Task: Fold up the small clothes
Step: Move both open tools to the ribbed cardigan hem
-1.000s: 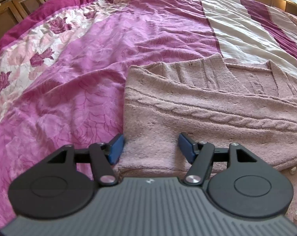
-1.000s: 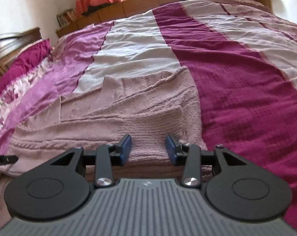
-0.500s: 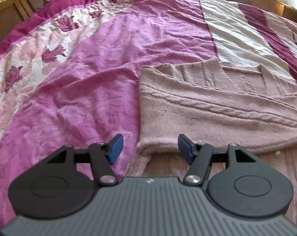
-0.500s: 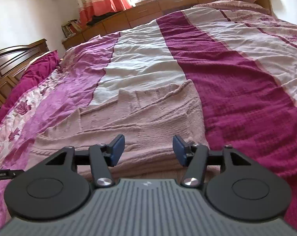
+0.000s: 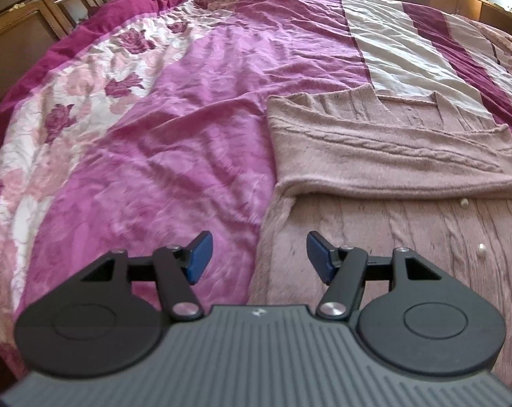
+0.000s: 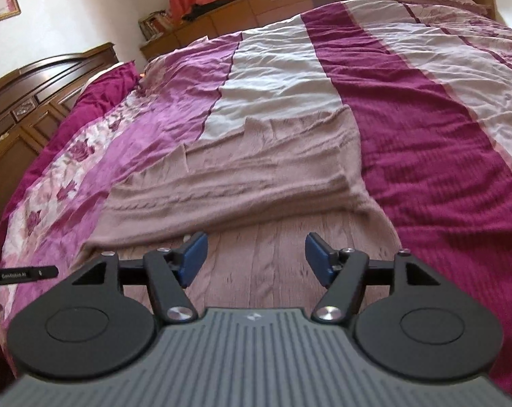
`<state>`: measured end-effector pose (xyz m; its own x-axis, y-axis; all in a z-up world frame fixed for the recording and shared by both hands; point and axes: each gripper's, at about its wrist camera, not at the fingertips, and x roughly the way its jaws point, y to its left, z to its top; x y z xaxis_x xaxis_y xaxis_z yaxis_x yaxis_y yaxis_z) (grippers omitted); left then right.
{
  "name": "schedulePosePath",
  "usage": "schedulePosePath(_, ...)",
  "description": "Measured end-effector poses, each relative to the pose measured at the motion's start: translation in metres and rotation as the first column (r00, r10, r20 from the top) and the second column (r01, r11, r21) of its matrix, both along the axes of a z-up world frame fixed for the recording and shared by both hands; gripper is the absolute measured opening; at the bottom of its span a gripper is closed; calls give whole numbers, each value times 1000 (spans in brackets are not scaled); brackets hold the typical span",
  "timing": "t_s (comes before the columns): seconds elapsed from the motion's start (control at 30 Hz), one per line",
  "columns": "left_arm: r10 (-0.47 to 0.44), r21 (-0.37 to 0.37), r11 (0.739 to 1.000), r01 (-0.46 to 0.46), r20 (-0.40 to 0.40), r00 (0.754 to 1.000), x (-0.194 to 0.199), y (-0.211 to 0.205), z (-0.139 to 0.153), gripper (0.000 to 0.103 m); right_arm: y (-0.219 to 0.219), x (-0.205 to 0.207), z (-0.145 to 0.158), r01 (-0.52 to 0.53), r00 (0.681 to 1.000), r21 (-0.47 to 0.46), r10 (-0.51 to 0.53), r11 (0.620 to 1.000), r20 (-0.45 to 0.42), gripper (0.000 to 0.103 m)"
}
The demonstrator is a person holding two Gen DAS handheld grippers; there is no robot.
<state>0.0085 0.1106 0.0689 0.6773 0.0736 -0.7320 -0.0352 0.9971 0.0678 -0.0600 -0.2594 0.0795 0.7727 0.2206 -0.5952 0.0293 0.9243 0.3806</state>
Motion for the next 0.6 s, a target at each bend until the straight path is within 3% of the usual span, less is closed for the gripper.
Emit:
schedulePosePath(0.23, -4, 70, 998, 4, -3, 1000, -31, 8, 4, 63, 0, -31, 1, -31, 999, -22, 30, 999, -44, 74)
schedulePosePath(0.6, -33, -5, 999, 33, -61, 998, -61, 5, -12, 63, -11, -63, -13, -59, 989, -54, 51, 997, -136, 75)
